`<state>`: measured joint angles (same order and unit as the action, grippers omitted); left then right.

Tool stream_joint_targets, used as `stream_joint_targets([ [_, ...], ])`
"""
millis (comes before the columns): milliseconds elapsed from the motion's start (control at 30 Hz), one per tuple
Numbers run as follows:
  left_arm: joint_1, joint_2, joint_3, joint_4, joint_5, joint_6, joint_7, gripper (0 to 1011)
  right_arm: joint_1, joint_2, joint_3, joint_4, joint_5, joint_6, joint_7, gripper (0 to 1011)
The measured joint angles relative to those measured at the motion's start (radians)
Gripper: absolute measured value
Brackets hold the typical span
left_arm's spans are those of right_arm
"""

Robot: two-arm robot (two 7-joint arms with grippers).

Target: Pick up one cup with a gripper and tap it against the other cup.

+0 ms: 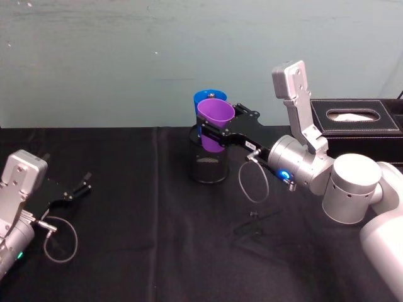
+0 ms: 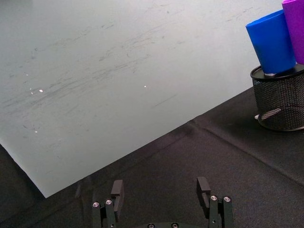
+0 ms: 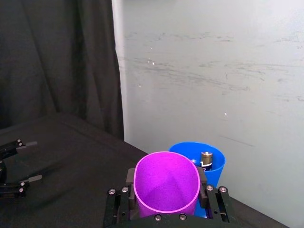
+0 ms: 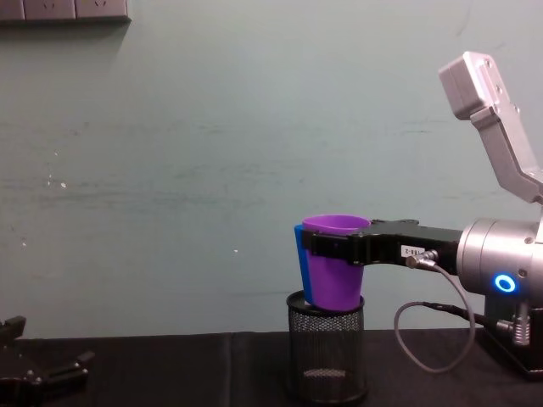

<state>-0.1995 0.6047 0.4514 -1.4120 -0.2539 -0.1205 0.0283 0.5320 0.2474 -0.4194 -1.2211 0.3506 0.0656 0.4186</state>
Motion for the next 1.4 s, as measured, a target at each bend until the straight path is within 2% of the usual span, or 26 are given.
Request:
stream_joint_targets([
  [1400,0.000,0.000,0.000,0.000,0.000,0.000,0.000,1000,0.000,0.000,0.000,0.000,0.000,0.000,0.000,723],
])
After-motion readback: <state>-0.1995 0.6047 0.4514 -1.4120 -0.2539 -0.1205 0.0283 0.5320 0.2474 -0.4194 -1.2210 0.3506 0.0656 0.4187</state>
